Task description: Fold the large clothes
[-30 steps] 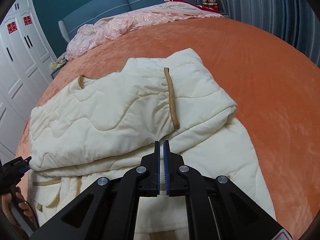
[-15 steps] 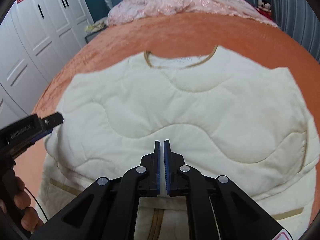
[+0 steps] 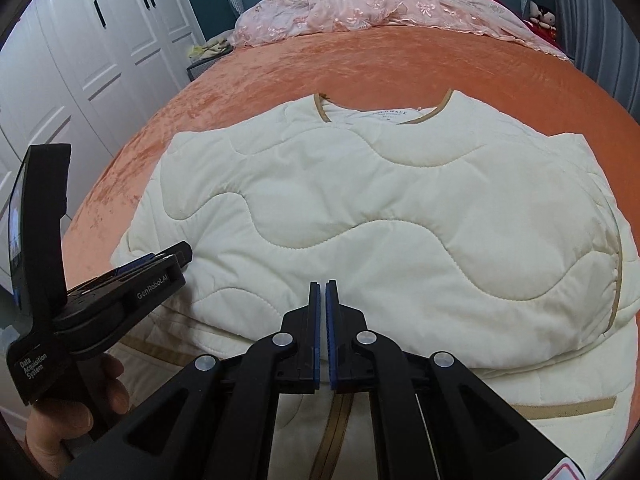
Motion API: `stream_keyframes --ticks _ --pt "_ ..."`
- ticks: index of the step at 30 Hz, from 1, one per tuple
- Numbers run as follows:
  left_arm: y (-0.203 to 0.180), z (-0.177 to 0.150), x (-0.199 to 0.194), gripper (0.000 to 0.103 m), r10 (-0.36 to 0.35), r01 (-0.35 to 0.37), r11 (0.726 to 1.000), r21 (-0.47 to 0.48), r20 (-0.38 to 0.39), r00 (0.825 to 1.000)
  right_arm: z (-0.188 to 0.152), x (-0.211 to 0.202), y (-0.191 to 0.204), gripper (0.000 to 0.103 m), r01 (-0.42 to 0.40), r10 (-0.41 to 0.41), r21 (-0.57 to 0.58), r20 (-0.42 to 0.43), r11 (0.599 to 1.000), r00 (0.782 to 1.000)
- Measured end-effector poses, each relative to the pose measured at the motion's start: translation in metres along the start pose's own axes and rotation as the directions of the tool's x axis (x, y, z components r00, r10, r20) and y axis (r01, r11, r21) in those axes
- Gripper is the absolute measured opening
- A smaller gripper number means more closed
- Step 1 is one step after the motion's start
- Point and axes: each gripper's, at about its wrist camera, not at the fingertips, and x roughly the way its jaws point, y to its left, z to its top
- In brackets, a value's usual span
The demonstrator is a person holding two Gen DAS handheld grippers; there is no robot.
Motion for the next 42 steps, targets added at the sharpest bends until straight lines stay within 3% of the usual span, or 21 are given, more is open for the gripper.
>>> stream_keyframes --ticks 11,16,19,23,24,26,29,32,33,34,37,39,40,42 --pt "-0.007 -0.012 0.014 0.038 0.043 -0.045 0.998 0.049 0.043 0.998 -0.019 0.034 -0.007 0.000 0.010 -0.010 0.022 -0.007 1.000 1.000" --pt "-0.009 -0.016 0.015 0.038 0.054 -0.058 0.997 0.057 0.076 0.996 -0.023 0.032 -0.003 0.000 0.021 -0.022 0.001 0.025 1.000 0.999" --pt "-0.009 -0.017 0.014 0.038 0.051 -0.056 0.997 0.059 0.088 0.995 -0.019 0.008 -0.013 0.000 0.011 -0.015 0.056 0.062 0.998 0.998" --pt "-0.001 -0.017 0.011 0.039 0.007 -0.010 1.000 0.029 0.104 0.995 -0.022 -0.059 -0.052 0.014 0.071 -0.107 0.175 0.206 0.982 0.973" --pt "0.003 -0.017 0.007 0.039 -0.016 0.015 1.000 0.014 0.109 0.994 -0.024 -0.072 -0.069 0.025 0.092 -0.141 0.220 0.219 0.971 0.965" --pt "0.015 -0.013 -0.005 0.039 -0.066 0.070 0.997 -0.031 0.112 0.992 -0.024 -0.082 -0.099 0.040 0.134 -0.198 0.279 0.218 0.951 0.956" --pt "0.042 -0.005 -0.026 0.040 -0.106 0.124 0.982 -0.141 0.133 0.986 -0.023 -0.072 -0.133 0.043 0.163 -0.222 0.331 0.149 0.929 0.964" --pt "0.071 0.003 -0.028 0.040 -0.107 0.136 0.957 -0.258 0.120 0.987 -0.026 -0.053 -0.150 0.042 0.098 -0.146 0.397 0.093 0.913 0.985" --pt "0.077 0.005 -0.022 0.040 -0.104 0.127 0.951 -0.283 0.097 0.990 -0.027 -0.047 -0.153 0.035 0.077 -0.118 0.410 0.075 0.909 0.990" --pt "0.081 0.005 -0.014 0.040 -0.098 0.114 0.948 -0.298 0.067 0.993 -0.029 -0.045 -0.151 0.016 0.061 -0.099 0.418 0.070 0.907 0.993" --pt "0.079 0.003 -0.003 0.037 -0.069 0.077 0.959 -0.274 0.040 0.997 -0.026 -0.072 -0.148 0.013 -0.035 -0.046 0.440 0.172 0.897 0.984" --pt "0.073 0.002 -0.003 0.037 -0.031 0.039 0.969 -0.244 0.034 0.999 -0.024 -0.095 -0.142 0.012 -0.012 -0.085 0.411 0.216 0.912 0.973" --pt "0.073 0.000 -0.002 0.036 -0.029 0.035 0.969 -0.245 0.030 0.999 -0.025 -0.099 -0.139 0.006 0.022 -0.115 0.397 0.213 0.918 0.970" --pt "0.068 -0.004 0.002 0.036 0.004 0.003 0.975 -0.224 0.029 1.000 -0.029 -0.084 -0.138 0.005 0.122 -0.181 0.349 0.142 0.929 0.973"
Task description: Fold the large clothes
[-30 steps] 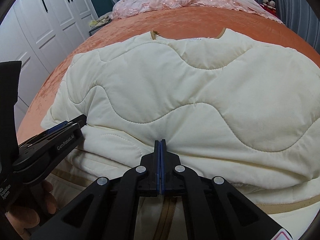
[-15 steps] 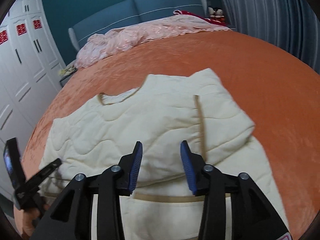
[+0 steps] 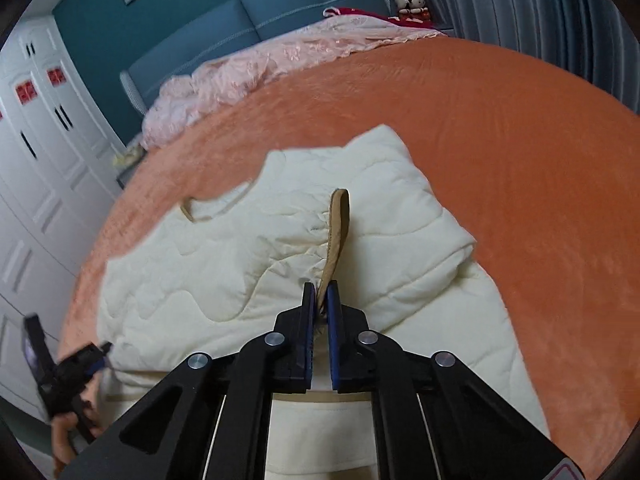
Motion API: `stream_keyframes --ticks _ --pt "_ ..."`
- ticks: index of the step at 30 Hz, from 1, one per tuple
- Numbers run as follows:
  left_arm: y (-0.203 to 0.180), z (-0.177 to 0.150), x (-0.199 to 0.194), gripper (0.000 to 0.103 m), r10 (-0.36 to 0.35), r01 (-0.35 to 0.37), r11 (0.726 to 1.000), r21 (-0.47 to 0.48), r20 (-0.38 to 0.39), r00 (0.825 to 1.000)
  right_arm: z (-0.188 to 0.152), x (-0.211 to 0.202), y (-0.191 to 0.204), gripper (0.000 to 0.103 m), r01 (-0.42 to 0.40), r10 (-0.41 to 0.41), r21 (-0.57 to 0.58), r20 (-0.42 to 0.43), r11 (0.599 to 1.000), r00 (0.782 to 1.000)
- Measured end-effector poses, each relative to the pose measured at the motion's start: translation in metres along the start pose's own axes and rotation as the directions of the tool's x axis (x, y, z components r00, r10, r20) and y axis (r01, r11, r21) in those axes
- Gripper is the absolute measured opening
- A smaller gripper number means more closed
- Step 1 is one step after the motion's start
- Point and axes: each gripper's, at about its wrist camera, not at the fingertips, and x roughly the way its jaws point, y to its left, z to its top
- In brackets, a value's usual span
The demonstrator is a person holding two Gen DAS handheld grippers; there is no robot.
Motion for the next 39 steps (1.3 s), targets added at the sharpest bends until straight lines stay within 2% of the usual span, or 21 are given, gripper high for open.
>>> stream_keyframes --ticks 3,6,10,12,15,17,20,23,26,28,39 --pt "-0.009 -0.010 0.001 0.036 0.057 -0.060 0.996 0.067 0.038 0.998 -0.019 0.039 -0.009 0.005 0.047 -0.049 -0.012 -0.101 0.999 0.994" --pt "-0.013 -0.015 0.002 0.037 0.080 -0.086 0.992 0.094 0.065 0.995 -0.030 0.051 -0.011 0.005 0.066 -0.069 -0.035 -0.104 0.997 0.992" --pt "-0.019 -0.020 0.003 0.036 0.115 -0.126 0.984 0.125 0.096 0.989 -0.026 0.051 -0.012 0.006 0.064 -0.069 -0.047 -0.116 0.997 0.991" --pt "-0.022 -0.022 0.004 0.036 0.135 -0.150 0.979 0.141 0.111 0.985 -0.020 0.033 -0.014 0.006 0.081 -0.081 -0.008 -0.088 0.997 0.993" --pt "-0.024 -0.022 0.004 0.036 0.147 -0.164 0.975 0.148 0.120 0.982 -0.011 -0.009 0.000 0.009 0.176 -0.174 -0.019 0.055 0.984 0.983" --pt "-0.025 -0.023 0.004 0.036 0.154 -0.173 0.973 0.153 0.126 0.980 -0.002 -0.021 0.023 0.011 0.124 -0.118 -0.066 0.088 0.990 0.989" --pt "-0.028 -0.024 0.004 0.036 0.166 -0.186 0.969 0.161 0.132 0.977 0.001 0.000 0.067 0.011 0.004 -0.002 -0.177 0.009 0.984 1.000" --pt "-0.028 -0.025 0.004 0.036 0.166 -0.187 0.969 0.161 0.133 0.977 -0.013 0.037 0.097 0.009 -0.028 0.011 -0.236 -0.073 0.971 0.997" --pt "-0.029 -0.025 0.004 0.036 0.170 -0.192 0.967 0.165 0.138 0.976 -0.033 0.060 0.109 0.008 -0.011 -0.020 -0.267 -0.111 0.964 0.994" --pt "-0.031 -0.026 0.004 0.036 0.175 -0.198 0.966 0.168 0.144 0.974 -0.041 0.068 0.110 0.008 0.011 -0.042 -0.288 -0.101 0.958 0.994" --pt "-0.035 -0.029 0.005 0.037 0.190 -0.219 0.960 0.177 0.164 0.968 -0.058 0.079 0.107 0.007 0.033 -0.047 -0.326 -0.034 0.945 0.998"
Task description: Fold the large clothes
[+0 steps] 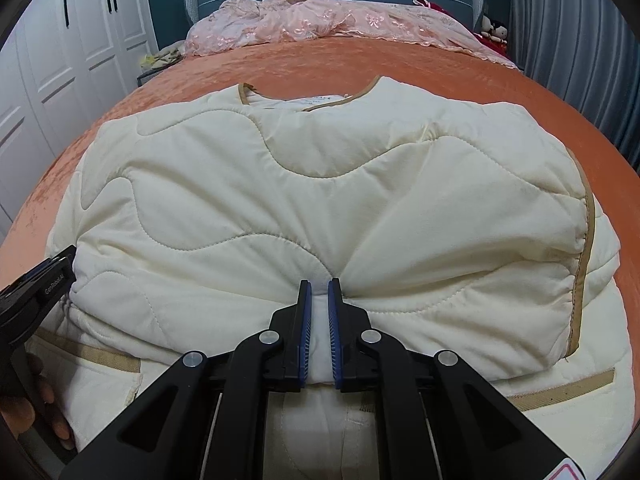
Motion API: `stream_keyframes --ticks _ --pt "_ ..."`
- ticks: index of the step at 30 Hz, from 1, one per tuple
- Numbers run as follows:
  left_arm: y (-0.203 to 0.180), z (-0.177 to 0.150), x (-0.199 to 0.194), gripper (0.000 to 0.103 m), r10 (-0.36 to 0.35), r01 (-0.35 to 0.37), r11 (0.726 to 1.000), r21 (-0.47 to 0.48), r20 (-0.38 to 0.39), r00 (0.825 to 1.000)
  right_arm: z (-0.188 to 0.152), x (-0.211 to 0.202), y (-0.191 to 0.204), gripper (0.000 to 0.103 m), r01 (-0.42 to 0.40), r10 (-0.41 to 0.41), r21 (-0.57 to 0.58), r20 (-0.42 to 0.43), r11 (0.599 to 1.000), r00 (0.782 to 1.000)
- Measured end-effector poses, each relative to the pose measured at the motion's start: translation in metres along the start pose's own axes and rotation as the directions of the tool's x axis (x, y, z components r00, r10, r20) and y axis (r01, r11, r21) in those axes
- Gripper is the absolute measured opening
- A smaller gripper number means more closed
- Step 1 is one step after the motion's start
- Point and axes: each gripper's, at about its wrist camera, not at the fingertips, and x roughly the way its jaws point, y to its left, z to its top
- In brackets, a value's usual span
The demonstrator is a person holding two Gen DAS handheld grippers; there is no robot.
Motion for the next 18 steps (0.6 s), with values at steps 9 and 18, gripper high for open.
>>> stream_keyframes --ticks 9,18 --pt "-0.006 0.000 -0.002 0.037 0.023 -0.023 1.000 0.014 0.005 1.000 0.000 0.003 -0.003 0.007 -0.031 0.031 0.023 0.011 0.999 0.999" --pt "0.012 0.031 -0.019 0.042 -0.084 0.083 0.996 -0.029 -0.057 0.995 0.030 -0.022 -0.027 0.013 -0.119 0.125 0.102 -0.051 0.988 0.991"
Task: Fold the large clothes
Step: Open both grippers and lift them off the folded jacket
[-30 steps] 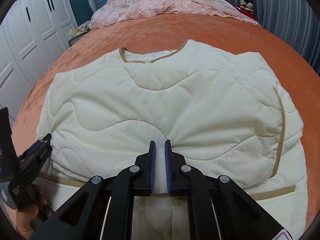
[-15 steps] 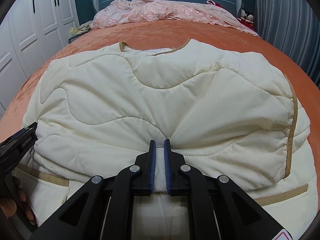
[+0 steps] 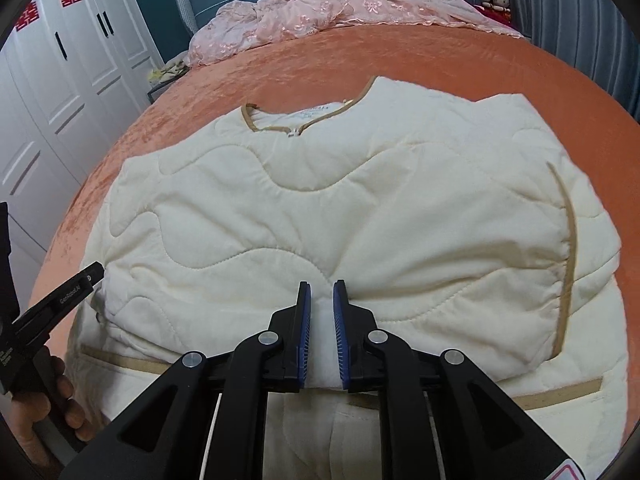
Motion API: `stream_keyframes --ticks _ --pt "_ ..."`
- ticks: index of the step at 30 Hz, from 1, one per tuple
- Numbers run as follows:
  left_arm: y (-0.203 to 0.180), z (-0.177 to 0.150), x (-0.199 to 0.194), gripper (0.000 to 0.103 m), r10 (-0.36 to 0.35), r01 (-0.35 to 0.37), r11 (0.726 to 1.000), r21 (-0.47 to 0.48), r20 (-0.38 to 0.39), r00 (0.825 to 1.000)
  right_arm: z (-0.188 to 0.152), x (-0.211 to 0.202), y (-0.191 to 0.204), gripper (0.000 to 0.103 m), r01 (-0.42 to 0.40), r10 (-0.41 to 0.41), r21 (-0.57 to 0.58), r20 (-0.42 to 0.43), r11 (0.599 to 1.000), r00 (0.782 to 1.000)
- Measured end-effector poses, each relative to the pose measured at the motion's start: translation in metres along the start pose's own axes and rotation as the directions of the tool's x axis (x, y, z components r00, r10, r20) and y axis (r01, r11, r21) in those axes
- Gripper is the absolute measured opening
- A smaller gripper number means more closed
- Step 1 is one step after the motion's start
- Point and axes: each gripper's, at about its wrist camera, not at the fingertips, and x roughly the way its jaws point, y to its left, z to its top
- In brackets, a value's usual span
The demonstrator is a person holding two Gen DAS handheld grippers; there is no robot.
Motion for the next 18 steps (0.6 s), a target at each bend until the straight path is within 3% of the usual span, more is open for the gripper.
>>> stream_keyframes --ticks 4,12,18 --pt "-0.010 0.022 -0.026 0.043 -0.040 0.039 0.999 0.011 0.029 0.999 0.015 -0.017 -0.001 0.016 0.036 -0.036 -0.009 0.009 0.999 0.999" --pt "-0.048 0.045 -0.052 0.059 -0.070 0.062 0.991 0.120 0.065 0.995 0.032 -0.030 0.002 0.032 0.069 -0.068 -0.026 0.037 0.997 0.997" --pt "-0.063 0.071 -0.053 0.072 -0.082 0.072 0.990 0.122 0.081 0.993 0.048 -0.028 0.005 0.039 0.079 -0.076 -0.052 0.070 0.995 0.995"
